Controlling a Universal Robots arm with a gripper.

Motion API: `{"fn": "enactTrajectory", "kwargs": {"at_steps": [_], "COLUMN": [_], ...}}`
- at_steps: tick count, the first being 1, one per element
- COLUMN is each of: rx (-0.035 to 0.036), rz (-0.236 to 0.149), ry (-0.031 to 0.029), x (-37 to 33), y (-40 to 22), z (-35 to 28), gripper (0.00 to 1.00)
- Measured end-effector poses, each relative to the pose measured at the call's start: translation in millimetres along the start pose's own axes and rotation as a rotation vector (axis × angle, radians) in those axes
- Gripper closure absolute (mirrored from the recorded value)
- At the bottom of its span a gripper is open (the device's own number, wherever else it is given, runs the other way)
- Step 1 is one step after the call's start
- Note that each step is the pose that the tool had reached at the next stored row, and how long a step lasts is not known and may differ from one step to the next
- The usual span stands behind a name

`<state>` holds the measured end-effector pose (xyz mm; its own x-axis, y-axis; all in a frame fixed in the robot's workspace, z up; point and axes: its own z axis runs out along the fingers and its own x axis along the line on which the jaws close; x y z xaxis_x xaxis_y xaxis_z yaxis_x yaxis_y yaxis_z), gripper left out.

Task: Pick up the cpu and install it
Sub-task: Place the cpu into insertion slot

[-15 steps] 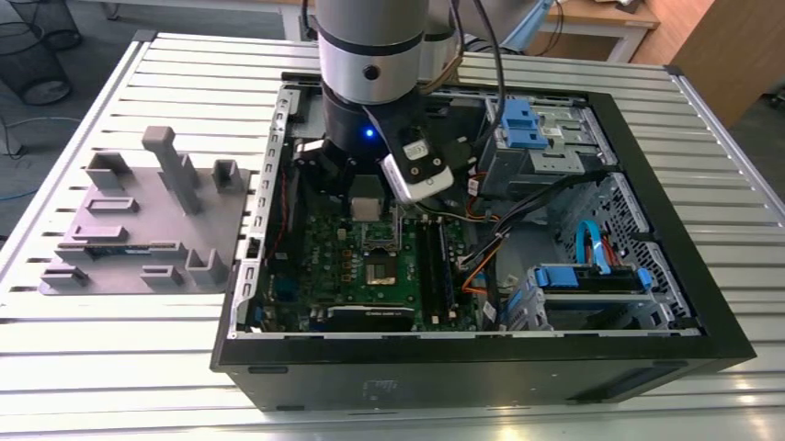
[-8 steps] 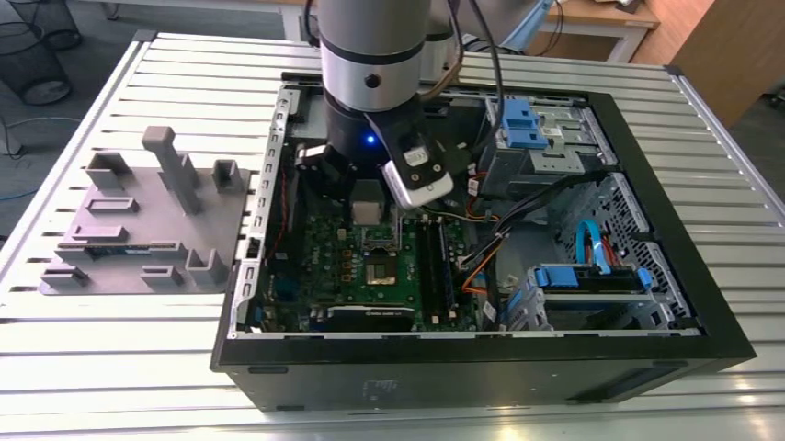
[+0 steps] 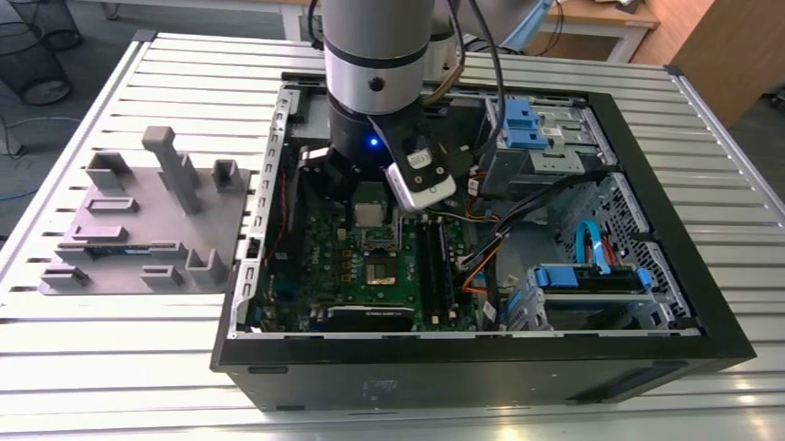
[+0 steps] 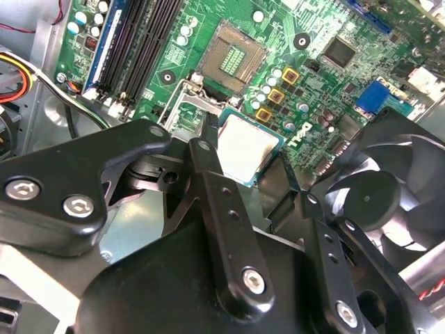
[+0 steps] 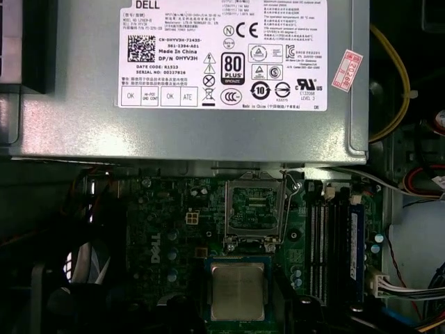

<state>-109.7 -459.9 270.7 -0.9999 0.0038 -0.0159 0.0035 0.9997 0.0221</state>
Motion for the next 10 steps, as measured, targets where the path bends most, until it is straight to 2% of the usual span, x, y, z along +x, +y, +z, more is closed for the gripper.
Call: {"fn": "enactTrajectory", "kwargs": {"at_steps": [10], "rx": [0.0001], "rz": [0.000], "ry": [0.0000], "x": [-1.3], "y": [-1.1], "z": [2.5], "gripper": [0.53]}}
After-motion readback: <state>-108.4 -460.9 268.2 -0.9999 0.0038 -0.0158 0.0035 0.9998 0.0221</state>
